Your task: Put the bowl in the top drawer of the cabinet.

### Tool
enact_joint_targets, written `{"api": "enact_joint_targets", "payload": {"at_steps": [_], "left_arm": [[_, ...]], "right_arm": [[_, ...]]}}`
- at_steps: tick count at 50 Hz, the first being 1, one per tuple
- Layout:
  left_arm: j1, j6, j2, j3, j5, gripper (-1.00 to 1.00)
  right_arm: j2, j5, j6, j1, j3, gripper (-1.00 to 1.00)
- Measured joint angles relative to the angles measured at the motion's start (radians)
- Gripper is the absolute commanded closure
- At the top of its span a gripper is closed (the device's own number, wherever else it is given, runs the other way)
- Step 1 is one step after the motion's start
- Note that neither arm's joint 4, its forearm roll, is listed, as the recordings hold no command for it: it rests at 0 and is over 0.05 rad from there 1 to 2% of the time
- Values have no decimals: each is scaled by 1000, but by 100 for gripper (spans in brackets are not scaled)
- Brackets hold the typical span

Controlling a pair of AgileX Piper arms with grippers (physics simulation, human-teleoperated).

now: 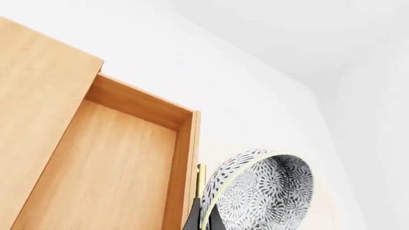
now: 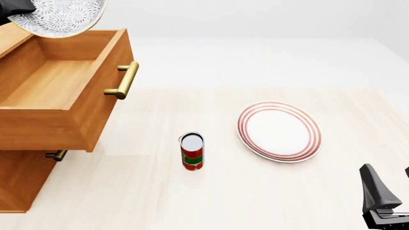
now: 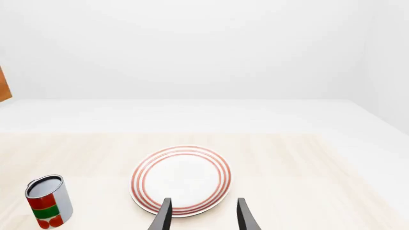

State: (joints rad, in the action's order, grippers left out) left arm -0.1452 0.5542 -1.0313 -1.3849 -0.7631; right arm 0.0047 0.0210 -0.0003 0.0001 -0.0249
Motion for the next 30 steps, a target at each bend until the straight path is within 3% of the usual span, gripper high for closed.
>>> {"api": "enact_joint_targets", "payload": {"at_steps": [30], "left_arm": [[137, -30, -54, -21, -14, 100]], "right_arm": [[0, 0, 0, 0, 0, -100]]}}
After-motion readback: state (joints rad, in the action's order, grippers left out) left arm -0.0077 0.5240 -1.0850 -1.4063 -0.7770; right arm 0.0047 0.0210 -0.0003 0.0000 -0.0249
